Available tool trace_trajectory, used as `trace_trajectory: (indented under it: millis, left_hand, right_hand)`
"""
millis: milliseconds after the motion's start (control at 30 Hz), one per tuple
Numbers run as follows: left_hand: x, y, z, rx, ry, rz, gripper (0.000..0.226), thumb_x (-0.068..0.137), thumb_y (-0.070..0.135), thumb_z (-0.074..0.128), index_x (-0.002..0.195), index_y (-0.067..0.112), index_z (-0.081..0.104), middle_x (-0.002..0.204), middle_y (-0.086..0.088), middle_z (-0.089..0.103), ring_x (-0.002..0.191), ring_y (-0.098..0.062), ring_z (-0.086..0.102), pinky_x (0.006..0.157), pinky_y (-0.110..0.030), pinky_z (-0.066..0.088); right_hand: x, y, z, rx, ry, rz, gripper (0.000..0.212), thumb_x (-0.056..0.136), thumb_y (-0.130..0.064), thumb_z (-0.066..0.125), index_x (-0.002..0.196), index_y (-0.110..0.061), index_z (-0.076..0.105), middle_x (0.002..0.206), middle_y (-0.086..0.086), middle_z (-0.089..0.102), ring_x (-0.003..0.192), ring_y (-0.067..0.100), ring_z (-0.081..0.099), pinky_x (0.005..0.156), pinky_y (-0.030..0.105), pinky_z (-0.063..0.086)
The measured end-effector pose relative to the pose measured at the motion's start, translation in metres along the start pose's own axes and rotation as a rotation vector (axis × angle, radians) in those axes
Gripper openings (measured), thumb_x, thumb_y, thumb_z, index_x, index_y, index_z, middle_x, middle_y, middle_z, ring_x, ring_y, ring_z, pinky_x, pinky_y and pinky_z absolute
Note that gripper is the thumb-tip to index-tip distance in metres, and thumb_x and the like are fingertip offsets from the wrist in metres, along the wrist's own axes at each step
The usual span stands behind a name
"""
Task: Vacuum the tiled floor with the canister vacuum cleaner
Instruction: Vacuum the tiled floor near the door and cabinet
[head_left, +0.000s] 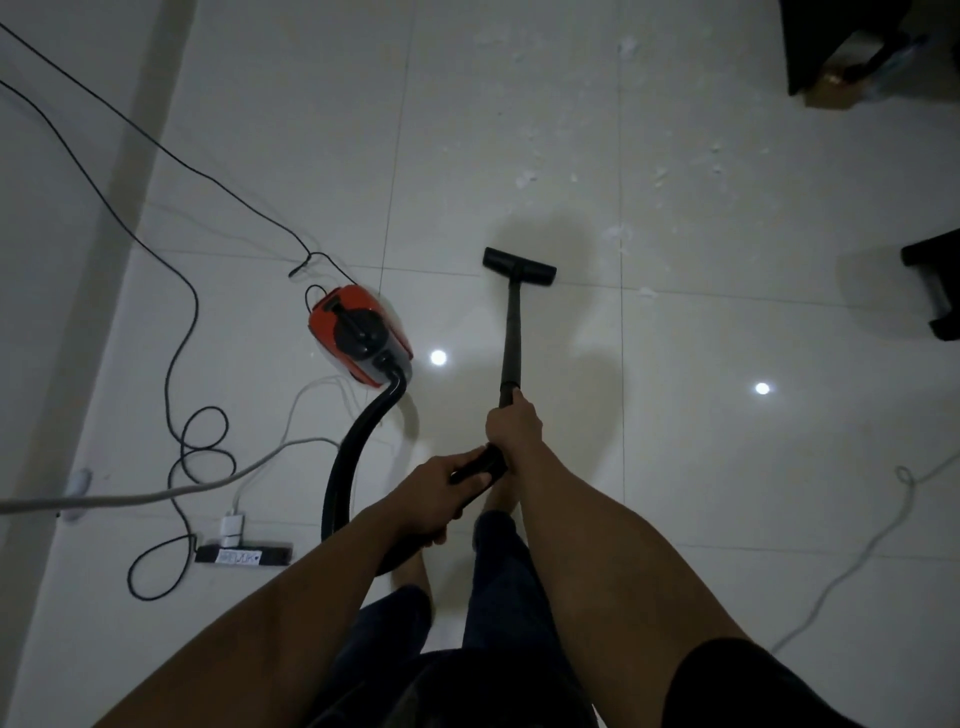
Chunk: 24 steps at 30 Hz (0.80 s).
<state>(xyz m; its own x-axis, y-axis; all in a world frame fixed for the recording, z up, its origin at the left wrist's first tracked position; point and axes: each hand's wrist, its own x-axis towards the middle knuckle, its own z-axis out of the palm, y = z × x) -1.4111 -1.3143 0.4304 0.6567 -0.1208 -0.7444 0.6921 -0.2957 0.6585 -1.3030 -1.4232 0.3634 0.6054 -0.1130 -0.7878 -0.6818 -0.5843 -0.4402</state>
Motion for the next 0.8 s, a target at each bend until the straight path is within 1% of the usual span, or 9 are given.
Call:
trace_trajectory:
  millis: [67,133,233,300,433,567,633,700,800]
  left_hand:
    - [0.018,0.021,0.003,-0.005,0.012,-0.020,0.053,0.096,0.047,0.055,0.146,0.043,0.039,0.109,-0.018,0.069,0.067,-0.015,0.056,0.065,-0.044,0.058]
    - [0.038,0.047,0.007,-0.004,0.010,-0.030,0.052,0.099,0.042,0.053,0.148,0.041,0.036,0.088,-0.013,0.065,0.060,-0.014,0.055,0.052,-0.035,0.054]
    - [0.066,0.087,0.014,-0.017,0.001,-0.014,0.049,0.101,0.036,0.052,0.147,0.039,0.036,0.070,-0.003,0.055,0.045,-0.008,0.050,0.046,-0.026,0.047]
    - [0.086,0.108,0.017,-0.036,0.009,0.009,0.047,0.102,0.034,0.052,0.147,0.034,0.040,0.065,0.000,0.055,0.040,-0.005,0.049,0.044,-0.023,0.046]
    - [0.118,0.139,0.019,-0.046,0.034,0.028,0.047,0.103,0.033,0.049,0.149,0.032,0.037,0.065,0.004,0.058,0.036,0.001,0.050,0.043,-0.013,0.041]
    - [0.140,0.157,0.013,-0.063,0.062,0.024,0.046,0.103,0.034,0.050,0.148,0.034,0.040,0.066,0.013,0.058,0.041,0.003,0.053,0.050,-0.016,0.042]
    - [0.151,0.167,0.005,-0.059,0.064,0.028,0.045,0.102,0.036,0.050,0.146,0.034,0.043,0.069,0.009,0.061,0.046,0.001,0.053,0.055,-0.018,0.046]
    - [0.163,0.173,-0.005,-0.061,0.058,0.013,0.043,0.102,0.036,0.050,0.144,0.037,0.041,0.072,0.000,0.062,0.043,-0.002,0.053,0.050,-0.019,0.046]
    - [0.182,0.184,-0.023,-0.066,0.041,-0.024,0.049,0.101,0.040,0.050,0.148,0.035,0.040,0.067,-0.012,0.061,0.040,-0.013,0.057,0.042,-0.026,0.047]
  right_hand:
    - [0.019,-0.012,-0.017,-0.022,0.015,0.002,0.070,0.095,-0.008,0.044,0.159,-0.025,0.021,0.140,0.012,0.051,0.115,0.030,0.057,0.077,0.031,0.047]
    - [0.039,-0.024,-0.039,-0.037,0.015,0.001,0.070,0.095,-0.008,0.044,0.159,-0.026,0.020,0.139,0.012,0.051,0.114,0.030,0.057,0.076,0.031,0.047]
    - [0.070,-0.040,-0.073,-0.063,-0.005,-0.032,0.070,0.095,-0.009,0.045,0.159,-0.024,0.020,0.141,0.013,0.051,0.115,0.030,0.057,0.078,0.031,0.047]
    - [0.090,-0.052,-0.094,-0.100,-0.023,-0.063,0.071,0.094,-0.009,0.045,0.159,-0.023,0.020,0.142,0.013,0.050,0.116,0.030,0.056,0.080,0.031,0.047]
    - [0.121,-0.076,-0.119,-0.152,-0.058,-0.101,0.072,0.093,-0.010,0.046,0.159,-0.023,0.021,0.142,0.014,0.050,0.116,0.031,0.056,0.084,0.032,0.050]
    - [0.141,-0.099,-0.129,-0.178,-0.071,-0.112,0.072,0.093,-0.009,0.045,0.159,-0.023,0.020,0.142,0.014,0.049,0.116,0.030,0.056,0.077,0.030,0.046]
    - [0.151,-0.113,-0.132,-0.182,-0.072,-0.110,0.072,0.094,-0.009,0.045,0.159,-0.024,0.020,0.142,0.014,0.049,0.115,0.030,0.056,0.077,0.030,0.045]
    - [0.161,-0.127,-0.133,-0.182,-0.066,-0.102,0.072,0.094,-0.009,0.045,0.159,-0.024,0.020,0.141,0.014,0.050,0.115,0.030,0.056,0.077,0.030,0.046]
    - [0.177,-0.151,-0.134,-0.191,-0.056,-0.087,0.072,0.094,-0.009,0.045,0.159,-0.024,0.020,0.141,0.013,0.049,0.114,0.029,0.056,0.076,0.030,0.045]
